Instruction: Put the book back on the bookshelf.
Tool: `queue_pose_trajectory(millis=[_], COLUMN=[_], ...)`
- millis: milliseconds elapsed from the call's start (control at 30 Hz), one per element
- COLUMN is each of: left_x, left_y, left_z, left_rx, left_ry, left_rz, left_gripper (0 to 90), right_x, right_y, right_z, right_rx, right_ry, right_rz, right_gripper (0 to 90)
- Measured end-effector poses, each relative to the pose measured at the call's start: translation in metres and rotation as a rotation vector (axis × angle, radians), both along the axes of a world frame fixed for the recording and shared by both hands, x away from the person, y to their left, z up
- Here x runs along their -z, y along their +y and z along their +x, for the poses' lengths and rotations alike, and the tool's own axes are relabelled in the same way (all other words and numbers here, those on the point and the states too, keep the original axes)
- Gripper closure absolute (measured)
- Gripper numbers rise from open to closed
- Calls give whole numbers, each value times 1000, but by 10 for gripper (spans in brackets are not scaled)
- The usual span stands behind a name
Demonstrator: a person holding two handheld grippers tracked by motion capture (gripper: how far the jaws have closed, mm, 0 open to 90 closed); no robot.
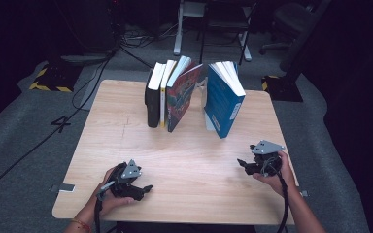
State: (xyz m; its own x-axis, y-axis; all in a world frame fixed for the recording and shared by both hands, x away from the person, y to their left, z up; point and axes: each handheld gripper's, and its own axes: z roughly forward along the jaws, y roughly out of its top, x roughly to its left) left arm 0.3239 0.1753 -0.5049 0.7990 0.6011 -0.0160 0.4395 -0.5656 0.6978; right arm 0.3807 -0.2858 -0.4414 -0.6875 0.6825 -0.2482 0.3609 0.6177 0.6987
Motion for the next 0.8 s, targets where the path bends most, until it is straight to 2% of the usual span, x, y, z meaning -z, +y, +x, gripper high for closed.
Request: queue_pose_trajectory(millis=[333, 500, 700, 800], left_x=[0, 0, 0, 0], left_y=[0, 0, 0, 0], left_z=[0, 0, 0, 0], left_rx=[-2, -5, -4, 1], left_ry=[0, 1, 1, 1], left_rz=[-1, -2, -2, 0], left_gripper=[191, 192, 191, 191], right_x=[9, 13, 23, 27], right_y=[-7, -12, -21, -27], right_z=[-12, -19, -27, -31], right_rx=[-22, -19, -16, -8], right_ry=[18, 24, 27, 38], right_rz=[-20, -19, -42, -35], right_gripper=[276, 275, 276, 272])
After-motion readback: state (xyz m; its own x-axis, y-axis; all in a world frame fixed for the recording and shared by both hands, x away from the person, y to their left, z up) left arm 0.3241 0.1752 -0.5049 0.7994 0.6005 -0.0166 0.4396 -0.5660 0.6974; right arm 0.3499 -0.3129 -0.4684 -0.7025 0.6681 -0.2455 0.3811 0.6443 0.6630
